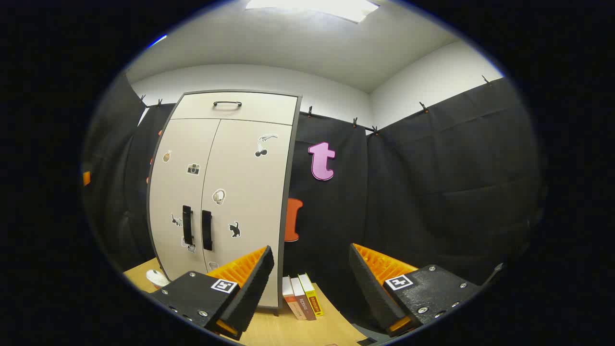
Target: Open the right door of the double-door shoe cabinet with the right hand, and open the left door with the left hand.
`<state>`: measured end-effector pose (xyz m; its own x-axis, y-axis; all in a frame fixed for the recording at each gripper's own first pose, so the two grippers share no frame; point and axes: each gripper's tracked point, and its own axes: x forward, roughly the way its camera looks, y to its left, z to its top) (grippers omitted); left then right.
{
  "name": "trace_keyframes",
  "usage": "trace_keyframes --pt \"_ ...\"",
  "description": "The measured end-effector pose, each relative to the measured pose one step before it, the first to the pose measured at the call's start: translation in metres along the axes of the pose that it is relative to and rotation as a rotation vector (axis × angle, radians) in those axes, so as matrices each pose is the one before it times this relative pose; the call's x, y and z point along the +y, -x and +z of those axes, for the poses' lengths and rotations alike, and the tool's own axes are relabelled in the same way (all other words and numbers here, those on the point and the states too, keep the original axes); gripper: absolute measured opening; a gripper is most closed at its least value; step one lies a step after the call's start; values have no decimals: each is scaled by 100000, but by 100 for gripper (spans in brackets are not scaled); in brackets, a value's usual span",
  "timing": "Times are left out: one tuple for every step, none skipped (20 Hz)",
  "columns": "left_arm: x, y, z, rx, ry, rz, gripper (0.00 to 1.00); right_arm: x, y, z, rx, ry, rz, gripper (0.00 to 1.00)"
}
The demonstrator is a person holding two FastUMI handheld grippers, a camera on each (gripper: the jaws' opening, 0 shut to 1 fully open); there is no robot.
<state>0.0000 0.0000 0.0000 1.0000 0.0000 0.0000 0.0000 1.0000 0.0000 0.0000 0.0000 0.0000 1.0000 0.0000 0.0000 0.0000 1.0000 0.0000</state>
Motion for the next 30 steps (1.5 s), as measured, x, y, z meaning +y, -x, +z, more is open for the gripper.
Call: trace_keyframes --pt "-12 10 -20 72 -179 -55 96 -93 121 104 -59 -168 -151 96" --pt "-33 28 48 122 -229 -204 96 -30 37 34 -9 41 -247 96" --pt "-123 -12 -65 -106 -255 -508 96 -108 53 -21 118 139 -396 96" --pt "-195 -97 63 -401 -247 -845 96 -2 148 -24 235 183 -219 96" --pt "174 35 -76 38 106 -575 96 -10 -40 -43 514 -159 -368 96" --pt "139 -33 -157 408 343 -115 95 19 -14 -34 211 -113 -81 96" --pt "194 -53 -193 510 433 113 96 71 82 16 156 220 -98 96" --pt "177 -13 132 183 418 208 95 45 2 26 102 414 -121 96" --pt "45 5 68 -181 320 85 95 115 -27 -23 46 199 14 96" --pt "209 -15 162 -389 37 146 96 234 16 95 -104 -14 35 96" --pt "193 62 167 -356 -218 291 95 158 16 96 -53 -39 123 96" --pt "220 5 227 -402 -271 239 96 216 -11 36 -39 53 -24 96" --pt "112 -39 30 -295 -132 28 96 101 -46 14 17 104 -46 96" --pt "-27 -39 63 -113 -63 -202 96 241 -21 -43 106 135 91 96" --pt "150 15 -58 -55 -108 -102 96 205 -76 1 121 71 134 96" --pt "217 -9 -38 109 -203 94 97 222 -52 -62 188 124 143 96" --pt "118 -113 -139 283 -247 218 96 313 -61 -27 218 220 297 96" --pt "167 -29 -88 157 -59 21 96 315 -84 -157 272 285 244 96" --pt "66 -122 -73 223 101 -196 96 366 -173 -55 240 217 341 96" --pt "68 27 -124 124 35 -280 95 426 -168 -37 113 46 318 96" --pt "128 40 -32 33 -107 -77 95 404 -130 -1 87 -144 367 96" --pt "229 -84 -76 54 -237 304 95 488 -185 -87 249 -243 476 100" --pt "205 42 -92 64 -182 375 95 480 -201 -89 210 -301 499 100" --pt "235 -168 -34 275 -155 86 95 587 -256 -66 191 -258 469 100" --pt "92 60 -272 378 -104 -110 96 539 -302 -5 213 -163 650 100" --pt "64 -21 -131 302 -148 -191 96 702 -277 -72 282 -182 683 100" --pt "278 -22 -73 28 -142 -6 96 718 -360 -23 105 -159 880 100" --pt "273 -36 63 -10 -220 208 97 784 -357 -25 -60 -42 830 100" --pt "367 106 -162 2 -223 311 96 772 -281 -18 105 25 932 96" --pt "423 -60 -45 29 -79 310 96 784 -347 -130 206 -41 1116 100"
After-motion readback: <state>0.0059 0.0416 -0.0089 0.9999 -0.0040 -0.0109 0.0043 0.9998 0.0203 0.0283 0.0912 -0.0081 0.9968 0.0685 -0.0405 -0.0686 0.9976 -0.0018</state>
